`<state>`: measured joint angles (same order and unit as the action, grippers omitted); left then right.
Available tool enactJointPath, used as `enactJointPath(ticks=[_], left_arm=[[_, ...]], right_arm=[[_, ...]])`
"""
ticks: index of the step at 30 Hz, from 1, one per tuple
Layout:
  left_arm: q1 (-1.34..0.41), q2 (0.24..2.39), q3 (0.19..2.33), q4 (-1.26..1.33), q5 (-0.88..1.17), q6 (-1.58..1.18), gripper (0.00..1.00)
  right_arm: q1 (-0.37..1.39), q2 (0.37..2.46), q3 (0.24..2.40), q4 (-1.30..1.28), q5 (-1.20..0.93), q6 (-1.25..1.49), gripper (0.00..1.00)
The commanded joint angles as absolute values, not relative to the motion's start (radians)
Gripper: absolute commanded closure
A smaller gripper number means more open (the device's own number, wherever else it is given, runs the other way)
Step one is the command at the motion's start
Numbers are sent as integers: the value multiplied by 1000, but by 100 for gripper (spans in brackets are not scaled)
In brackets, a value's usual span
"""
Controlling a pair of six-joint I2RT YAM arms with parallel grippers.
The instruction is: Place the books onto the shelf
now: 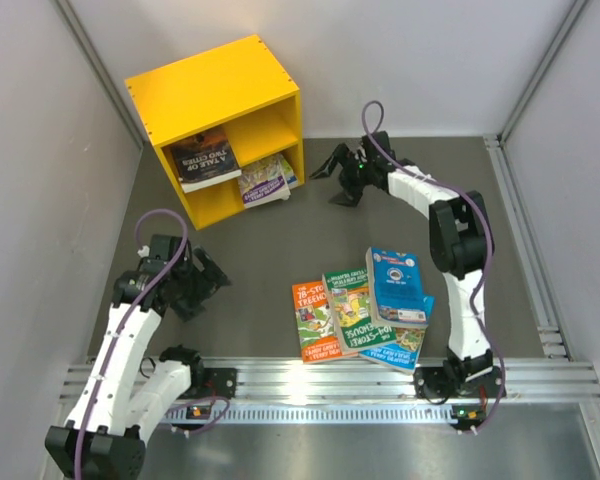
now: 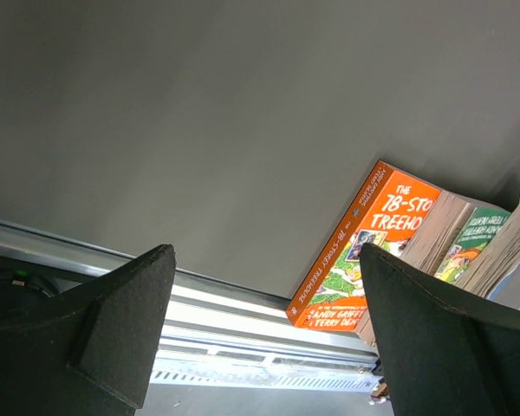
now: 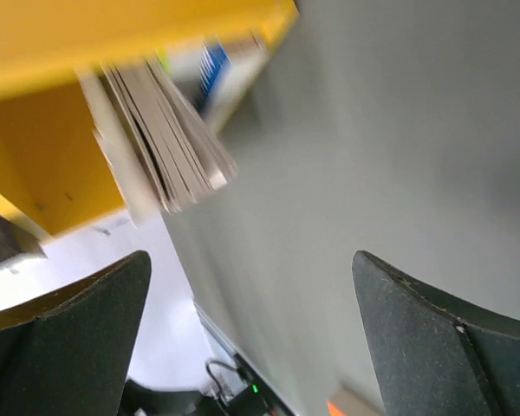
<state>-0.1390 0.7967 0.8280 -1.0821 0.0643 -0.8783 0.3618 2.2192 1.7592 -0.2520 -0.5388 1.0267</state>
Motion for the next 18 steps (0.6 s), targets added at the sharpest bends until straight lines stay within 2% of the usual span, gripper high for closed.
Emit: enactJointPath(ticks=[1,4,5,7,8,9,12,18], left_arm=[[-140,810,818,-1011,74,-858,8],[-141,827,819,-996,69,-854,8],[-140,831,818,-991,68,-853,8],[-140,842,819,-979,66,-853,8],[-140,844,822,-977,67,-851,8],[-141,850,825,-976,66,-851,8],[-140,856,839,-983,66,-848,8],[-140,824,865,-1045,35,-825,8]], right_arm=[[391,2050,1666,-227,-543,965,3],[436,1961,1565,-224,-538,943,19],[469,1935,1525,-209,-538,943,42],[500,1930,1497,-181,-546,972,68],[530,1943,1482,-132,-560,989,90],[543,1959,1482,-108,-569,1008,99],[575,2048,1514,-8,-601,1112,100],[589,2232,1715,-8,-604,1166,100]])
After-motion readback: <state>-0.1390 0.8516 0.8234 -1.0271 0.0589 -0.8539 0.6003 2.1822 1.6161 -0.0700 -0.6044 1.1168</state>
